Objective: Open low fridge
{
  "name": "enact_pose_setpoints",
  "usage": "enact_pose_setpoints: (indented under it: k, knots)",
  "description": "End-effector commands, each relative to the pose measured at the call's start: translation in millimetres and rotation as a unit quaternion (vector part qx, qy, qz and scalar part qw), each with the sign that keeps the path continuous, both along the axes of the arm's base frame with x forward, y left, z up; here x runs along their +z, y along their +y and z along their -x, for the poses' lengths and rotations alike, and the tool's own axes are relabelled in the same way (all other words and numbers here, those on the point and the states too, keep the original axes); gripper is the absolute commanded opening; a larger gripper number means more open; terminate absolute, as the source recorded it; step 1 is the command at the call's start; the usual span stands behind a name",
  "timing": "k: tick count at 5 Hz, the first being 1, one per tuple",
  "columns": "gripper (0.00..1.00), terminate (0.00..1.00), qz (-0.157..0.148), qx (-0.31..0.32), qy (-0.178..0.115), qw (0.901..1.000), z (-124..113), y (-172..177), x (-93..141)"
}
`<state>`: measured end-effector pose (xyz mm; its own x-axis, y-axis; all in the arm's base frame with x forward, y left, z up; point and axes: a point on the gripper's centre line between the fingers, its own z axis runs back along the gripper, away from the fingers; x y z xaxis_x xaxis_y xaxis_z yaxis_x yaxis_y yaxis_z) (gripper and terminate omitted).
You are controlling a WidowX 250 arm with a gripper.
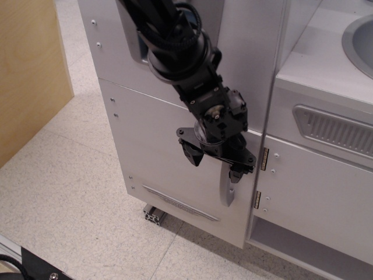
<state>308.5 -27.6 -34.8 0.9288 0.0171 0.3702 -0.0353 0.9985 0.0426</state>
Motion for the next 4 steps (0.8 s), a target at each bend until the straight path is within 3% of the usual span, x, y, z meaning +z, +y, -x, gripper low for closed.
enact_pose_setpoints:
  k: [1,2,4]
  knots:
    - [0.0,0.0,0.027,-0.001,-0.021,0.9994,-7.7,-6.2,11.5]
    - [0.0,0.0,0.04,0.001,-0.017,0.9991,-8.7,-4.9,13.6]
    - [0.0,0.0,0.036,-0.021,0.012,0.999,27.0,2.4,11.5]
